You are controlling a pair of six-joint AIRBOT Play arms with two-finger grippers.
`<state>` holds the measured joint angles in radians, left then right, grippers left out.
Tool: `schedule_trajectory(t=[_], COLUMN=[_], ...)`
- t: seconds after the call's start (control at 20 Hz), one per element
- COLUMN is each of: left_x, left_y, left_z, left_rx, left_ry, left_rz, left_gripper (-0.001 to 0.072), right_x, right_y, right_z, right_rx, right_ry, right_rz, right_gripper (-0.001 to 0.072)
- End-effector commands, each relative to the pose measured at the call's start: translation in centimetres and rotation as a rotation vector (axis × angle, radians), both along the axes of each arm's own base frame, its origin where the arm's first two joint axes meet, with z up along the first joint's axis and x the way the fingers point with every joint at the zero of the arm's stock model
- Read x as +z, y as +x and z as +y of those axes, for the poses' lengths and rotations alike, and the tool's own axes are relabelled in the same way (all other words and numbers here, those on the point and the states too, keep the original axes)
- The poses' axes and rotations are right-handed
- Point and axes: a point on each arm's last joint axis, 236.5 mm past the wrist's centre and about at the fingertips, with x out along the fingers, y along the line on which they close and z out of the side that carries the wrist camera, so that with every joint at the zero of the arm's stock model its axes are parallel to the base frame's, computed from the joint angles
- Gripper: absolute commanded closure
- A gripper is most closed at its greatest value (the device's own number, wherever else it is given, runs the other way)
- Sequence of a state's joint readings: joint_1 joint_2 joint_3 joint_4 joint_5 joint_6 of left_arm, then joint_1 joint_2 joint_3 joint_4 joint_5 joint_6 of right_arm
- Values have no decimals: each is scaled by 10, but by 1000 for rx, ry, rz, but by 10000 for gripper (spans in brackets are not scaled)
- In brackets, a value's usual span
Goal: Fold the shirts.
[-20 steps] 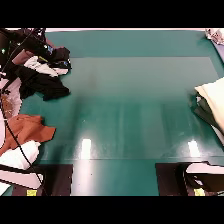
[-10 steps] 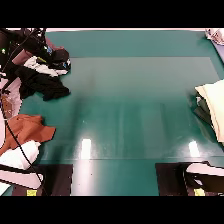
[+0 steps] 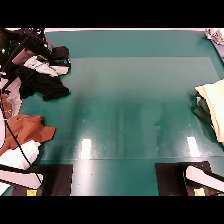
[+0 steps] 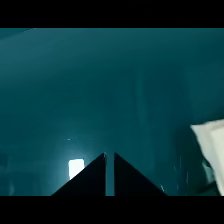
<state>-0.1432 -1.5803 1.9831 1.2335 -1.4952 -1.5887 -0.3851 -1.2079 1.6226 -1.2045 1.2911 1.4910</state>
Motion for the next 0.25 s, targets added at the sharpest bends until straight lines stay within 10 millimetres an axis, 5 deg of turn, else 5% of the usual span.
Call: schedule_trajectory(t=[0.0,0.2], left_x=[6,10], left_y=[11,17], left_z=[-1,-2], left_rx=[16,25], left_ry=[-15,-22], left_rz=[-51,-75], left_gripper=[575,576], right_x=[8,7], right_y=[9,9], right_z=[96,149], right_rx=[252,376], right_ry=[-56,-146], right_rz=[-40,-56], right_gripper=[695,694])
